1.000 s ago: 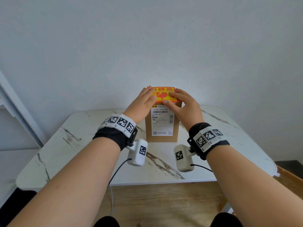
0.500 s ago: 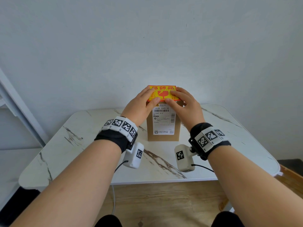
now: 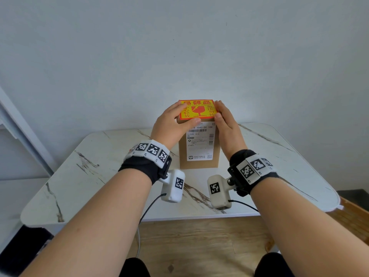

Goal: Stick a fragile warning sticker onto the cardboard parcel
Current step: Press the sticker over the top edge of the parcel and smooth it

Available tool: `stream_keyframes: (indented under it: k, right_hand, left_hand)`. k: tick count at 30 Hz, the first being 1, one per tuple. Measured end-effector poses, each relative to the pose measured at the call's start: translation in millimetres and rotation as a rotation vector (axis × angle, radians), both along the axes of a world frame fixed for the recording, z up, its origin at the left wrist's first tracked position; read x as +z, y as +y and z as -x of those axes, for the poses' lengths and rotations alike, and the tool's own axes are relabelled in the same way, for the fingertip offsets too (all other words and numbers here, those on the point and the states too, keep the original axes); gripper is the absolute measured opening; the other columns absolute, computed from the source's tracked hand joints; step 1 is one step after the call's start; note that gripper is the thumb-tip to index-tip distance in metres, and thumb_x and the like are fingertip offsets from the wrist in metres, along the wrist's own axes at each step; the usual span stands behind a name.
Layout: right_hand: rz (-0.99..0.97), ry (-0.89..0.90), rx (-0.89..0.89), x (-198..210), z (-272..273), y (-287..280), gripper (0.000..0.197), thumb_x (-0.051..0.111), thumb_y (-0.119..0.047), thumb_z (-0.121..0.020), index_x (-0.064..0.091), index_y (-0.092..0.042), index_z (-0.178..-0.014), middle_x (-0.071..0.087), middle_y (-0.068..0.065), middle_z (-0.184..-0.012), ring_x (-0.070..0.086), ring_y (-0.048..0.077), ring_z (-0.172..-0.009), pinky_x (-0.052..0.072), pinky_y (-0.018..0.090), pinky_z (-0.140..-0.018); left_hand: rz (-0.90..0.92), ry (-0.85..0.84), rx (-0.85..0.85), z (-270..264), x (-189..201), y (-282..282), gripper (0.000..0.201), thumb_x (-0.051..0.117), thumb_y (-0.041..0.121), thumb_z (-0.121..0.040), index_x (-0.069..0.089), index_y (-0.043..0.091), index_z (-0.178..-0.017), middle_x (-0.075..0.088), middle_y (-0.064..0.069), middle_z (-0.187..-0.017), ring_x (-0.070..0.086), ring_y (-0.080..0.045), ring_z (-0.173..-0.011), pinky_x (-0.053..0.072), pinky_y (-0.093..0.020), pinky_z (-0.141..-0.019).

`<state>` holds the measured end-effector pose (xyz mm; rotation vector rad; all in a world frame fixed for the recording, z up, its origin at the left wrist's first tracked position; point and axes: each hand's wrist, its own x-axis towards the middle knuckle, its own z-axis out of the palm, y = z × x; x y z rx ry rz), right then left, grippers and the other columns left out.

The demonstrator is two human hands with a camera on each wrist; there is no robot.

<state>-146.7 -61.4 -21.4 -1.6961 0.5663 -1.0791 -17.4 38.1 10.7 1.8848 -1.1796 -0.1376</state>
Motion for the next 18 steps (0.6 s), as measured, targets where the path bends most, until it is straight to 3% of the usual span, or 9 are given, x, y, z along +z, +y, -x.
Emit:
stream_keyframes:
  k: [5,9,11,18]
  right_hand:
    - [-0.040,-0.036,0.007,2,0,3,0.041,0.036,-0.017,-0.104,0.044,-0.015,-0.144,0.030,-0.001,-0.159,0.025,0.010,-0.146,0.020,0.033,-0.122]
    - [-0.077,-0.049,0.015,5,1,5,0.041,0.037,-0.014,-0.103,0.047,-0.014,-0.142,0.031,-0.002,-0.158,0.027,0.009,-0.145,0.021,0.030,-0.120]
    - [-0.120,-0.068,0.025,8,1,5,0.041,0.037,-0.012,-0.102,0.048,-0.013,-0.142,0.032,-0.002,-0.158,0.029,0.009,-0.144,0.022,0.028,-0.119]
    - [-0.174,-0.078,0.005,13,5,6,0.044,0.033,-0.010,-0.099,0.055,-0.016,-0.137,0.038,-0.004,-0.154,0.036,0.011,-0.139,0.027,0.026,-0.115]
  left_hand:
    - [0.027,0.322,-0.157,-8,6,9,0.063,0.068,0.031,-0.087,0.045,0.028,-0.145,0.027,0.018,-0.158,0.033,-0.005,-0.142,0.029,-0.032,-0.118]
    - [0.024,0.550,-0.251,-13,11,13,0.058,0.063,0.019,-0.092,0.044,0.028,-0.146,0.025,0.025,-0.157,0.040,0.000,-0.132,0.034,-0.029,-0.110]
    - [0.026,0.621,-0.288,-15,11,14,0.058,0.059,0.013,-0.094,0.042,0.026,-0.147,0.023,0.025,-0.157,0.041,0.003,-0.125,0.035,-0.027,-0.108]
    - [0.035,0.708,-0.341,-20,10,15,0.057,0.056,0.008,-0.095,0.041,0.023,-0.148,0.022,0.023,-0.158,0.040,0.000,-0.132,0.034,-0.030,-0.112]
